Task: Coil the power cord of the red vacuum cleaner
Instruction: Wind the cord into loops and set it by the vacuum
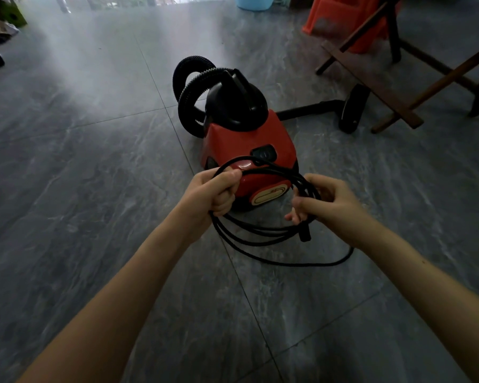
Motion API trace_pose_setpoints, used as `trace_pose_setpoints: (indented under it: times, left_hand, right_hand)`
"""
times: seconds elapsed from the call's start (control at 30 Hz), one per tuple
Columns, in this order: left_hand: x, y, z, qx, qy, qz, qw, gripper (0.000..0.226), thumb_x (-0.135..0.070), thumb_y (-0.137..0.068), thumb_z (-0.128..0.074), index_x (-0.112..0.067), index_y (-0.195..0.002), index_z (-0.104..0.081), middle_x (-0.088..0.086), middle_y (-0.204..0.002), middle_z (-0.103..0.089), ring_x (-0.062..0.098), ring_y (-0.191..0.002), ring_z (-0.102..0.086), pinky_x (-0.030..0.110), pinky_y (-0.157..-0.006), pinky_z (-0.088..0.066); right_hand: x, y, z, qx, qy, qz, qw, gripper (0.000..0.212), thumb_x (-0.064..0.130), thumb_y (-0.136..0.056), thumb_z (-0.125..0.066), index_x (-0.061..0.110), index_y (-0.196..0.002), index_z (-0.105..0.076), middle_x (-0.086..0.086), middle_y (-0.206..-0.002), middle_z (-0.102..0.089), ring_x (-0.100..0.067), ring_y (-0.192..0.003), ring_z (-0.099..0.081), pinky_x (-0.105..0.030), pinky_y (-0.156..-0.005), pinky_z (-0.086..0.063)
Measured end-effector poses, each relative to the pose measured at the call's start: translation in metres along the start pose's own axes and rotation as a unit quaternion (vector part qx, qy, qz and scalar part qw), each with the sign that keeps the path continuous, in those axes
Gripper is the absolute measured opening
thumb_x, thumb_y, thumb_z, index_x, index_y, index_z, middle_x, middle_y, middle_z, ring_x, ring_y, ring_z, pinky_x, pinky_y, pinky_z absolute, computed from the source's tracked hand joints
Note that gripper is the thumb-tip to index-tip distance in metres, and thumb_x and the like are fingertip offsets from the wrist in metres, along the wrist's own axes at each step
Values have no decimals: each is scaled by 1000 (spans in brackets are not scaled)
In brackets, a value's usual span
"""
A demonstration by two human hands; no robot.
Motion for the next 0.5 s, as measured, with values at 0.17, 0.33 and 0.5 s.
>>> trace_pose_setpoints:
  times: [0.17, 0.33, 0.5]
  left_hand:
    - [-5, 0, -19, 26, -102, 14, 994, 26, -29, -85, -67, -24, -59, -65, -7, -47, -37, 6, -40, -30, 18, -40, -23]
    - [-20, -3, -39, 59, -236, -14, 970, 16, -19, -89, -70, -6, -80, -73, 17, -61, -59, 15, -57, -53, 25, -58, -41]
    - [-14, -4, -49, 90, -275, 13, 957, 19, -25, -91, -67, -17, -74, -70, -6, -57, -51, 4, -52, -45, 16, -53, -35]
  right_hand:
    - [17, -7, -15, 65, 111, -54, 990, 12, 8, -86, -71, 5, -81, -61, 4, -63, -58, -19, -60, -62, -42, -70, -61]
    - [19, -6, -24, 101, 187, -71, 975, 24, 8, -83, -73, 1, -70, -54, 6, -53, -50, -10, -51, -56, -34, -57, -57]
    - [18, -8, -27, 56, 156, -15, 986, 31, 17, -86, -66, -8, -70, -57, -8, -57, -46, -18, -51, -42, -32, -51, -35]
Point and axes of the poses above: each hand's wrist, its own y-axis away from the middle knuckle, its own z-axis out of the back of the hand, x = y × z, the point moved 6 cm from there along -y, towards the middle knuckle
